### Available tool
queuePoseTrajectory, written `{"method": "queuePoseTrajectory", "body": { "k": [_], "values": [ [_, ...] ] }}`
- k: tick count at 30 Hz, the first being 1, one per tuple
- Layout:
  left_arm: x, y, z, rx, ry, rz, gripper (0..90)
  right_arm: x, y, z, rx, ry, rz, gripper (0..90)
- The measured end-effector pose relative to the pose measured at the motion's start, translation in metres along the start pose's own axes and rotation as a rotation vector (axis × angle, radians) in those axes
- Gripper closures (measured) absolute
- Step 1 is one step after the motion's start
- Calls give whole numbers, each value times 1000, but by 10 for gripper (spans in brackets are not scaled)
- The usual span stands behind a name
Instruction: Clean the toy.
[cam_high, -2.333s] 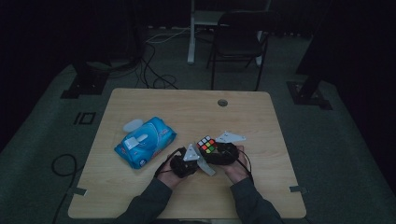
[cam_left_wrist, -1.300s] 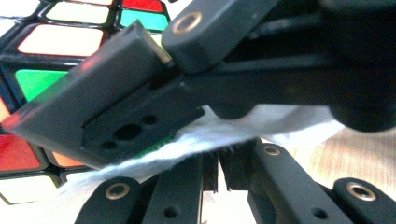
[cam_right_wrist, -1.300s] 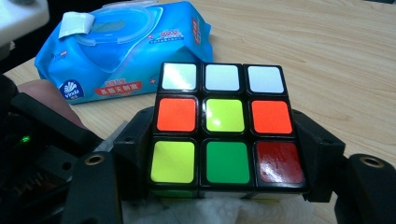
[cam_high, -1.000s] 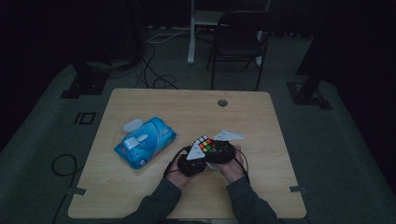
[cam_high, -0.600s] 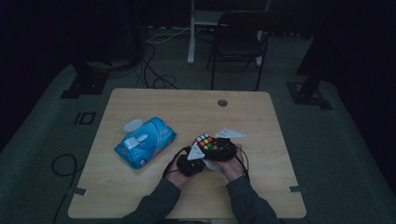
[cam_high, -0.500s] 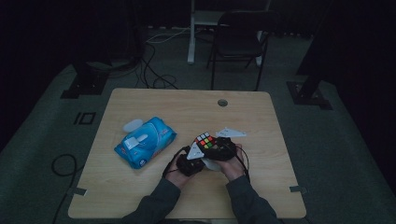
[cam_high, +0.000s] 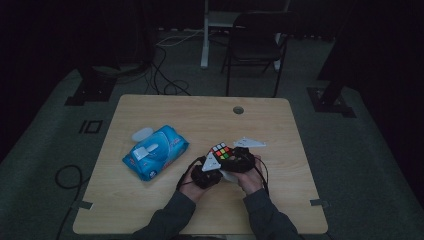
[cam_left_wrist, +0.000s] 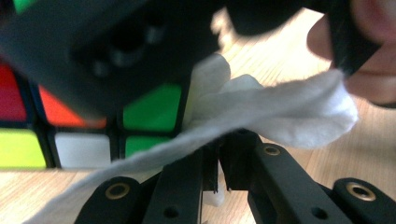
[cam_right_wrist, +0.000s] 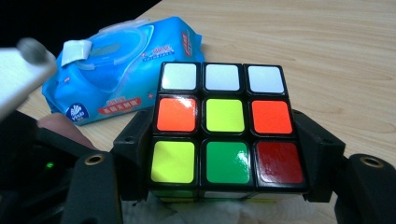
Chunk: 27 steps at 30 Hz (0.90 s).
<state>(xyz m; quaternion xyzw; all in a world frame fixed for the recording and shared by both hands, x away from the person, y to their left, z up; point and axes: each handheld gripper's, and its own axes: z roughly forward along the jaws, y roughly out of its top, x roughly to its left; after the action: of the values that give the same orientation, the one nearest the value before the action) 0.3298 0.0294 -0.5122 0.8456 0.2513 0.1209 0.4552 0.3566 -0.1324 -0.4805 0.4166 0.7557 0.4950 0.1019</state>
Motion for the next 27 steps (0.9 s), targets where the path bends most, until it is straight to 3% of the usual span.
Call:
{"method": "queuePoseTrajectory", "body": {
  "k": [14, 27],
  "values": [
    [-7, 1, -1, -51, 12, 11, 865, -1, -4, -1, 6, 10, 40, 340],
    [-3, -6, 1, -14, 26, 12, 866, -2, -2, -5, -17, 11, 53, 340]
  ]
}}
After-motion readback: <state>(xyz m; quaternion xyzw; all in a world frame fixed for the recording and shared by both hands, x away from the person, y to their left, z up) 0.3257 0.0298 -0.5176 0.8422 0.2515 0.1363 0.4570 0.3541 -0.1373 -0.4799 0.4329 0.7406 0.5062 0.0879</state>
